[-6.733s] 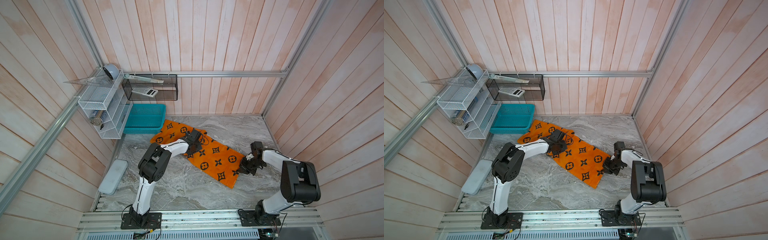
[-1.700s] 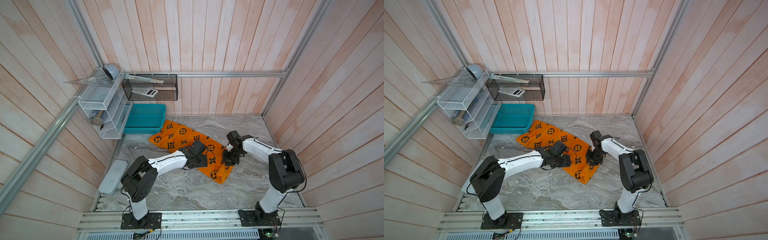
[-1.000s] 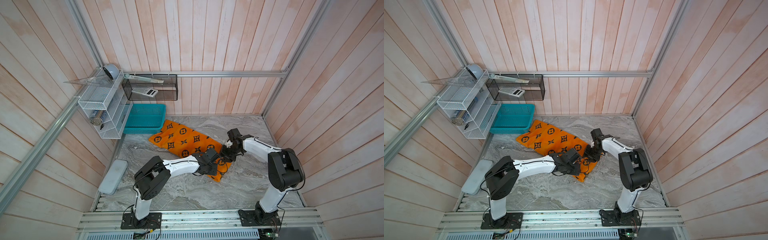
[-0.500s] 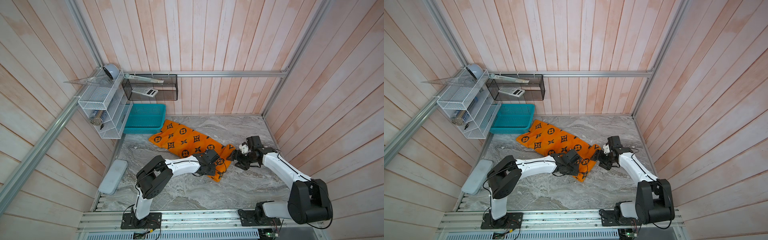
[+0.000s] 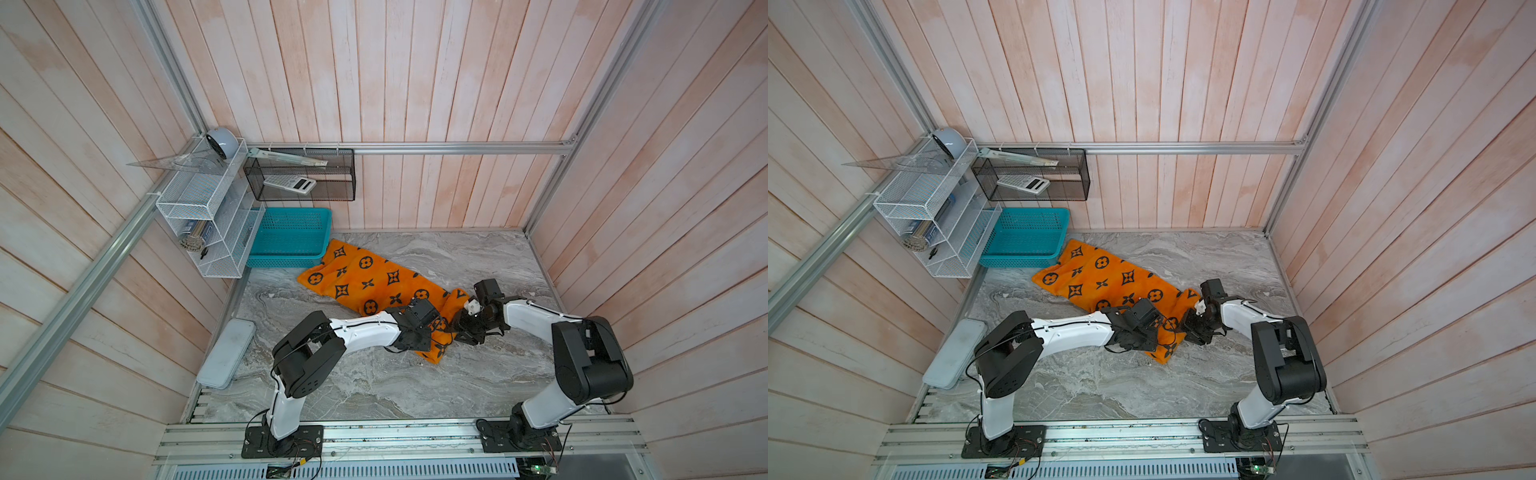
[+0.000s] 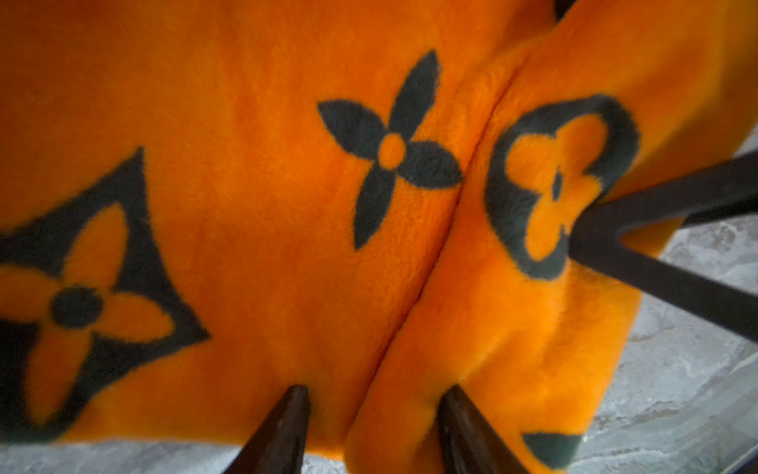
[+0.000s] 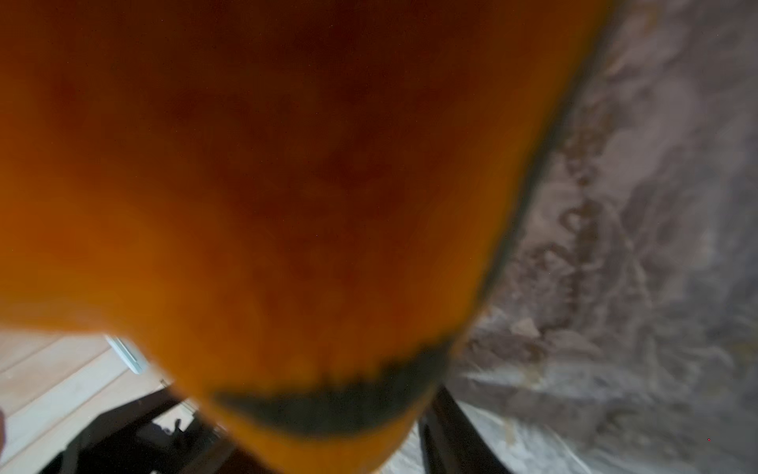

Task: Roll up the pillowcase
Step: Roll the pillowcase at the center of the board.

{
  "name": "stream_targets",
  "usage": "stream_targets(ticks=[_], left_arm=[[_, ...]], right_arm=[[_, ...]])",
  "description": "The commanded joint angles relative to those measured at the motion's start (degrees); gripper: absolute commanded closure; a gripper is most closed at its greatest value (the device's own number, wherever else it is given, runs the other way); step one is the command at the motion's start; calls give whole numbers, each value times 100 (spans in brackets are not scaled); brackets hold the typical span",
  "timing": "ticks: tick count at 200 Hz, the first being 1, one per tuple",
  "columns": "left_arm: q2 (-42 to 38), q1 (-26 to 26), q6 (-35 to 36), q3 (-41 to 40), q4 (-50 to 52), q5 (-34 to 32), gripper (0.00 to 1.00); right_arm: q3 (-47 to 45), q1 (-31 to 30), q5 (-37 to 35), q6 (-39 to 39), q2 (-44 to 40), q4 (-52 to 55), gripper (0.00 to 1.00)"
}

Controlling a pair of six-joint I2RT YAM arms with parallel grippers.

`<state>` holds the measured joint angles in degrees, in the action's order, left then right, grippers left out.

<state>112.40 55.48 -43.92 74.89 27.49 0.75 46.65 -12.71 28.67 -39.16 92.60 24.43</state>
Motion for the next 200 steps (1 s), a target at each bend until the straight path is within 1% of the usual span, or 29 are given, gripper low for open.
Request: stream_targets(ticks=[1, 20, 26, 46, 71, 91, 106, 117, 136, 147, 182, 200], left_arm=[[-31, -74, -11, -44, 137, 2, 40], [-134, -159, -58, -105, 91, 53, 32], [-173, -205, -87, -139, 82, 57, 29], [-329, -330, -92, -170, 114, 64, 26], [-655, -456, -1, -207, 257, -70, 22], [-961, -503, 208, -194, 555, -399, 21], [-1162, -568, 367, -275, 665, -633, 20], [-1248, -651, 438, -368, 696, -708, 20], [-1264, -783, 497, -460, 733, -716, 20], [-1249, -818, 529, -518, 695, -717, 20], [-1037, -833, 509, -472, 597, -628, 20], [-943, -829, 451, -459, 491, -529, 20]], right_arm=[[-49, -57, -96, -270, 189, -238, 66], [-55, -61, -223, -250, 217, -159, 77], [-40, -57, -283, -191, 223, -107, 82], [77, -28, -533, 102, 215, 311, 100], [-76, 269, -518, 364, 45, 693, 100], [-407, 796, -397, 591, -366, 1027, 100], [-558, 1185, -454, 832, -740, 1414, 100], [-513, 1349, -560, 1008, -979, 1799, 100], [-428, 1456, -793, 1205, -1318, 2239, 100], [-413, 1483, -777, 1252, -1408, 2342, 100], [-250, 1480, -511, 1250, -1153, 2345, 100], [-64, 1386, -443, 1195, -1121, 2354, 99]])
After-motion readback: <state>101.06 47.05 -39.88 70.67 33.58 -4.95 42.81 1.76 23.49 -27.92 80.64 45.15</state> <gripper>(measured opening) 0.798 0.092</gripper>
